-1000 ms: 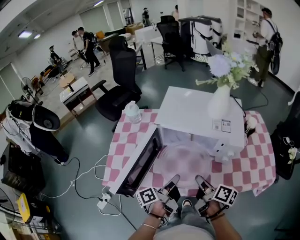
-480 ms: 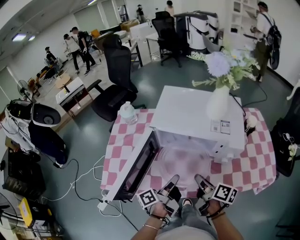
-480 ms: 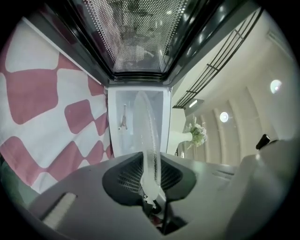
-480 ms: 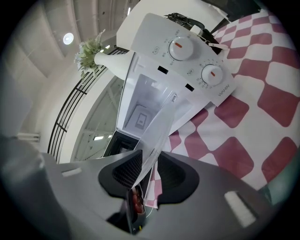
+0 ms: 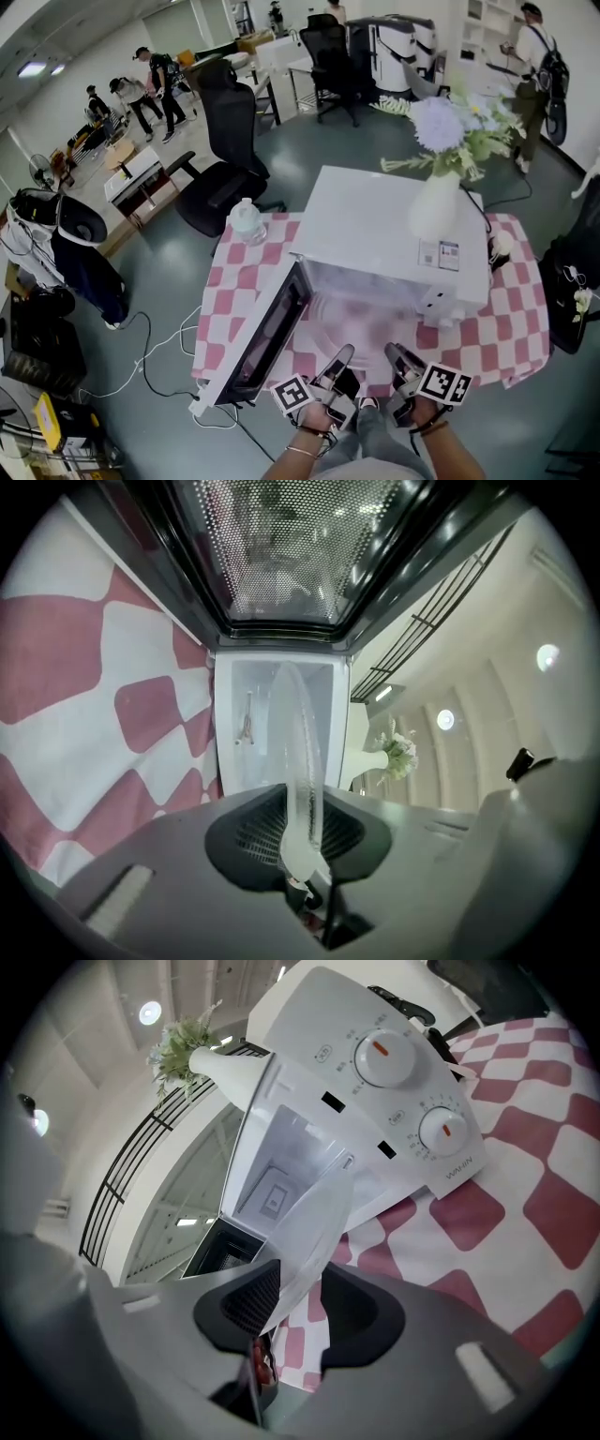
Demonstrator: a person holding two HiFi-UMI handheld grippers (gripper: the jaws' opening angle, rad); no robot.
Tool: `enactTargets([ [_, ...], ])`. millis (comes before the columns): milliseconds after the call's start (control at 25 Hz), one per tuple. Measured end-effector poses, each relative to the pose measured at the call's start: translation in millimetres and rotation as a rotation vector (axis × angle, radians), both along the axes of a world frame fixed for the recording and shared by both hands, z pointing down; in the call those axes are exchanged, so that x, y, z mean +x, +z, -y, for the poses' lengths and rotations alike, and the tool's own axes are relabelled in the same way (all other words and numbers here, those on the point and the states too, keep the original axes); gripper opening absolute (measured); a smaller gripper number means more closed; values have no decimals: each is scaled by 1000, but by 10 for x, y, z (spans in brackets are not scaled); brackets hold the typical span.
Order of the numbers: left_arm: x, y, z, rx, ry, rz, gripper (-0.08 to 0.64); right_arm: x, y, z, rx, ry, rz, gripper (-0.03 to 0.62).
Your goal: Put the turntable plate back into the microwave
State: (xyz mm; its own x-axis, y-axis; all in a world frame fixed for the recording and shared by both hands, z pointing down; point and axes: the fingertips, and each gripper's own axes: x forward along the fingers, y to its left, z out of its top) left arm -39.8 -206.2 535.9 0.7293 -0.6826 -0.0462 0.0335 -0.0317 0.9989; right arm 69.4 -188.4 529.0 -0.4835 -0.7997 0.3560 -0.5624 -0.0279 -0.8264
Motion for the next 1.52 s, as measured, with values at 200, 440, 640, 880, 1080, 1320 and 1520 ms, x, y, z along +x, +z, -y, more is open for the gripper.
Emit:
enactTargets([
  [200, 38, 15, 26, -6, -19, -14, 49, 54, 3, 19, 11, -1, -23, 138],
  [440, 16, 52, 66, -12, -43, -12, 49, 177, -38, -13, 22, 13, -37, 155],
  [640, 15, 51, 113, -1, -48, -4, 51, 384, -76, -108, 21, 70, -141, 153],
  [880, 55, 29, 147, 5, -42, 2, 51, 629, -147, -198, 40, 106, -352, 150],
  [1080, 61, 30, 200, 6, -50, 2, 51, 743, -250, -260, 67, 119, -542, 85],
  [1320, 71, 15, 243, 10, -56, -8, 52, 819, -258, -364, 42, 127, -651, 9],
  [1520, 91, 54, 278, 10, -46, 7, 52, 846, -247, -423, 39, 129, -707, 9],
])
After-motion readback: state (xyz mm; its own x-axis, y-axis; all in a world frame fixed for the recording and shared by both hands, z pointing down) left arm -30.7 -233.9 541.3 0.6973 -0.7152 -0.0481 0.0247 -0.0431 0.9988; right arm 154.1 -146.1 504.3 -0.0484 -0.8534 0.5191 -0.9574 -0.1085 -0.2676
